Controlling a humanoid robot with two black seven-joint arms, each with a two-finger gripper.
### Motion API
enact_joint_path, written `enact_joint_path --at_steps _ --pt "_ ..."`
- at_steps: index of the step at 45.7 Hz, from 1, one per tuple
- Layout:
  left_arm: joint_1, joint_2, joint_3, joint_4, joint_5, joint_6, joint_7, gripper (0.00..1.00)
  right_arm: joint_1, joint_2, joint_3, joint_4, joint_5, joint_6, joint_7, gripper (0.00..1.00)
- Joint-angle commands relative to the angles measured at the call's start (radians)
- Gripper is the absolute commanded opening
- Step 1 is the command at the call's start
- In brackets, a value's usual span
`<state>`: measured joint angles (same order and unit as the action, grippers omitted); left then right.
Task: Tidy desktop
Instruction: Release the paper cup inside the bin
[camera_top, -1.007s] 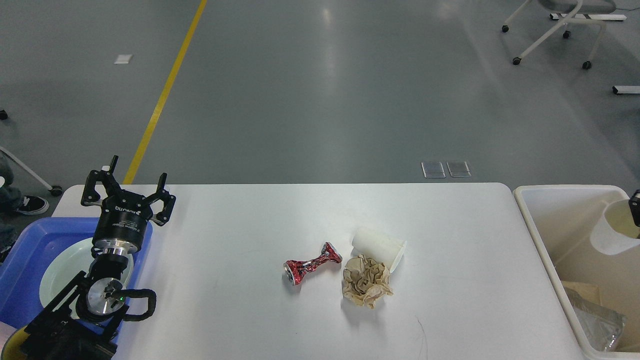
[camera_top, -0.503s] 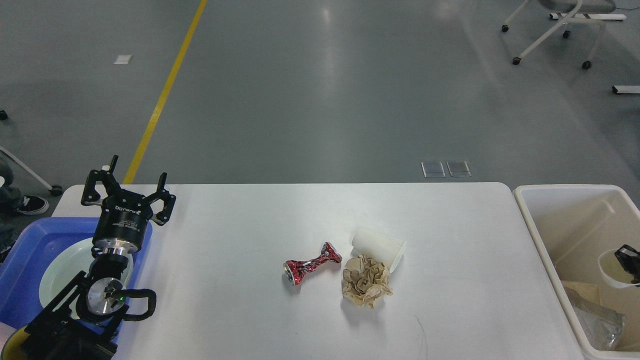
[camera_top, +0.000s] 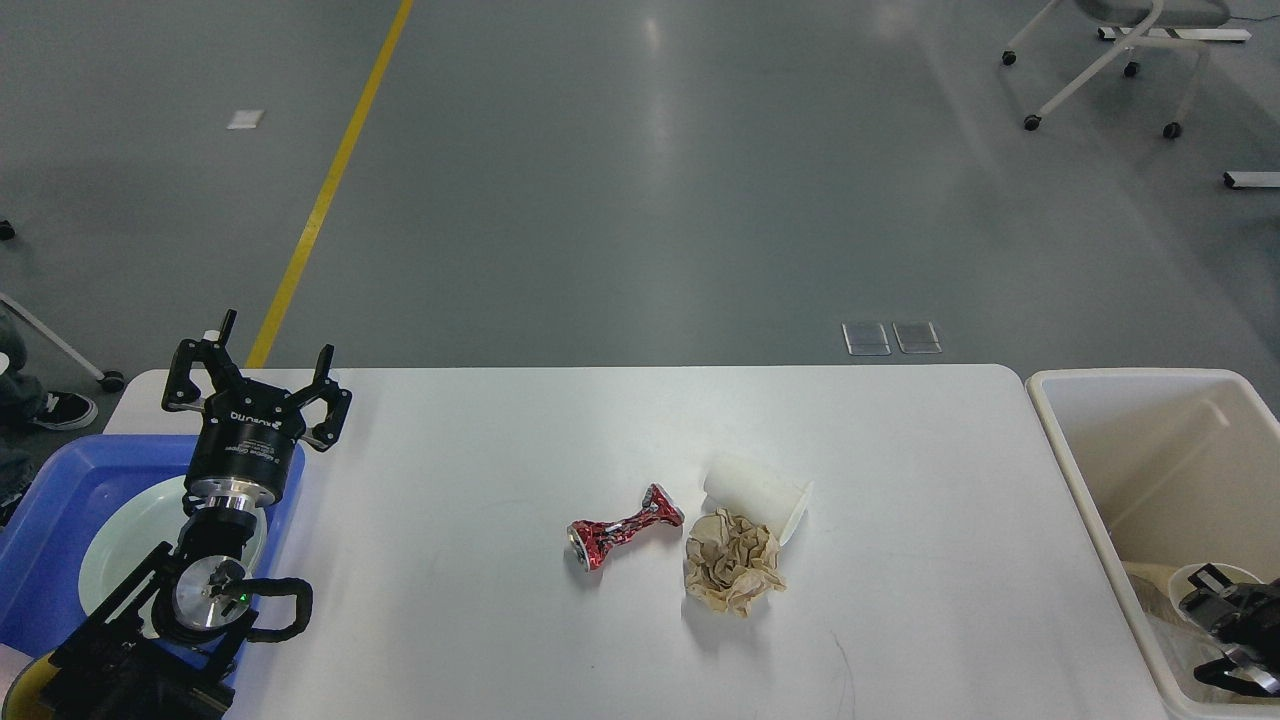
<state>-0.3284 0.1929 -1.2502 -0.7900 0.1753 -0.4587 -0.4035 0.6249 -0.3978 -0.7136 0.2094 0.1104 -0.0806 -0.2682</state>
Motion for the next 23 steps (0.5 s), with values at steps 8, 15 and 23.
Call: enact_joint_path --at_steps 8,15,23 --pt "0.000 -0.001 0.000 0.000 0.000 0.000 0.000 0.96 -0.010 0.017 -0.004 -0.001 -0.001 -0.001 -0.002 0.00" --pt "0.000 -0.001 0.000 0.000 0.001 0.000 0.000 0.96 -0.013 0.022 -0.006 0.002 0.000 -0.080 -0.002 0.67" --pt "0.000 0.000 0.000 0.000 0.000 0.000 0.000 0.96 -0.008 0.022 0.000 0.016 0.002 -0.127 -0.002 1.00"
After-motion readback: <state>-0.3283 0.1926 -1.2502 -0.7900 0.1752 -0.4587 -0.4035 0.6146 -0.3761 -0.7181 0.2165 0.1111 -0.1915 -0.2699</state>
